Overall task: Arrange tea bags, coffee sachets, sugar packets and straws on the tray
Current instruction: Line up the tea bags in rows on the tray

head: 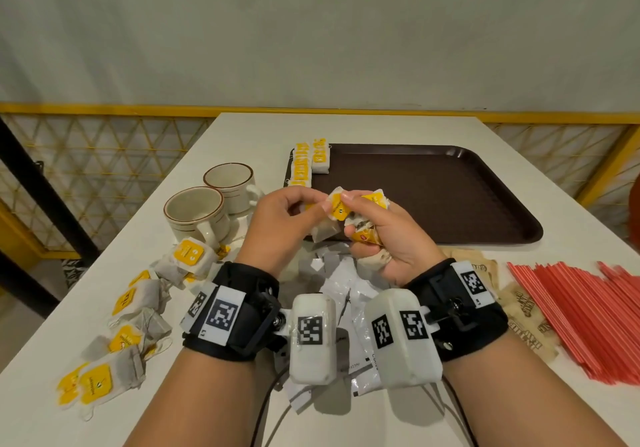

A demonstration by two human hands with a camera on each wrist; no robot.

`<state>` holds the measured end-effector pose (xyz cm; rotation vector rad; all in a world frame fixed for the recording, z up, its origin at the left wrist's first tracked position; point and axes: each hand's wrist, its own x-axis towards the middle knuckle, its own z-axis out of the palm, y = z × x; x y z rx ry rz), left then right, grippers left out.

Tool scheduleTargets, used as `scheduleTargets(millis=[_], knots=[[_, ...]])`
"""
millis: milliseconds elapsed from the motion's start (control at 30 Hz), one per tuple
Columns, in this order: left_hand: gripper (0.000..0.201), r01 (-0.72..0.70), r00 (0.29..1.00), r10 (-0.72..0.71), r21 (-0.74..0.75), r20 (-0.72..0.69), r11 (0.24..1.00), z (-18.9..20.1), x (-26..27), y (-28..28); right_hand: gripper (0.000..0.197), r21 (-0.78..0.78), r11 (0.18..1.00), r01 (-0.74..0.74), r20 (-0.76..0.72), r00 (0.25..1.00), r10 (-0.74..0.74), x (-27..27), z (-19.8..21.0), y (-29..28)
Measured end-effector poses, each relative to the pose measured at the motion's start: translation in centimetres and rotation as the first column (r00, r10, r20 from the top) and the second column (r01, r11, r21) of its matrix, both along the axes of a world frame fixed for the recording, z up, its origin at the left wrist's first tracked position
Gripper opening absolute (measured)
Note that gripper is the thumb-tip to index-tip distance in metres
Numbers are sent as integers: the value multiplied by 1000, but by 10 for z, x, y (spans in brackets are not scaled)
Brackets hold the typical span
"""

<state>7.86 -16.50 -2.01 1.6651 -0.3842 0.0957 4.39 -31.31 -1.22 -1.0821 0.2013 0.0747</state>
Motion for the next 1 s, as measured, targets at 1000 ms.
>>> scheduleTargets(millis=[1000], knots=[[20,-8,997,-10,-225,-78,974,5,-6,-1,3,-323,946,-33,126,989,78,-7,10,-8]])
